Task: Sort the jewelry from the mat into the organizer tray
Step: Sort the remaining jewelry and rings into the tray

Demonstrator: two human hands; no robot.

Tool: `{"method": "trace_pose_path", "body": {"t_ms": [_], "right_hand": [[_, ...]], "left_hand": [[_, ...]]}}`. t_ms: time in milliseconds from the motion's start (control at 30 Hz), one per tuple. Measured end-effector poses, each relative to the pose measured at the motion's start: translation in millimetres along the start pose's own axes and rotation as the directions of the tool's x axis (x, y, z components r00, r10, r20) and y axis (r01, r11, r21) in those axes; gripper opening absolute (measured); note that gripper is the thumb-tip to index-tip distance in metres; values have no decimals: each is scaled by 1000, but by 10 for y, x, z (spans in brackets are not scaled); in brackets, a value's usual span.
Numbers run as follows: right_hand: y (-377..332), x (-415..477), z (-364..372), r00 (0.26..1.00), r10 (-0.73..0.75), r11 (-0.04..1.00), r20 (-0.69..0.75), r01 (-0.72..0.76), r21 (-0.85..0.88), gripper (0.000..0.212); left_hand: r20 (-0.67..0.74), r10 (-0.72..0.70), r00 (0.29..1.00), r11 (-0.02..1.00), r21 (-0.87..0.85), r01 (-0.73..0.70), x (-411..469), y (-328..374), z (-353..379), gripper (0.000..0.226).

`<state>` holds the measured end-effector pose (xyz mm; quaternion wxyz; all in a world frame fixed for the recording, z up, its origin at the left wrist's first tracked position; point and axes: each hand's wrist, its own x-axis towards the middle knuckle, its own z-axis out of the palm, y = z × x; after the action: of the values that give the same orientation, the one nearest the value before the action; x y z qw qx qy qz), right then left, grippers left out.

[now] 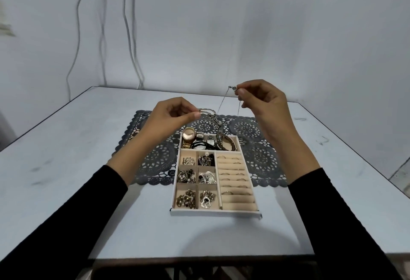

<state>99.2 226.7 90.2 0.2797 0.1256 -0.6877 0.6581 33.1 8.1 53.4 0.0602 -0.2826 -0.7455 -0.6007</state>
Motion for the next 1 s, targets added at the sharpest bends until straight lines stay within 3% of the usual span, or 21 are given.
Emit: {"method": "trace_pose_path", "body": {"t_ms": [500, 1000], "right_hand": [[-212, -338, 109, 984, -1, 999, 180, 11, -51, 9], [-110, -311, 556, 963, 48, 997, 264, -32, -67, 12]], "left_hand": [[-73, 8, 997, 998, -64, -12, -417, 10, -133, 20], [-164, 5, 986, 998, -62, -16, -533, -47, -268, 8]]}}
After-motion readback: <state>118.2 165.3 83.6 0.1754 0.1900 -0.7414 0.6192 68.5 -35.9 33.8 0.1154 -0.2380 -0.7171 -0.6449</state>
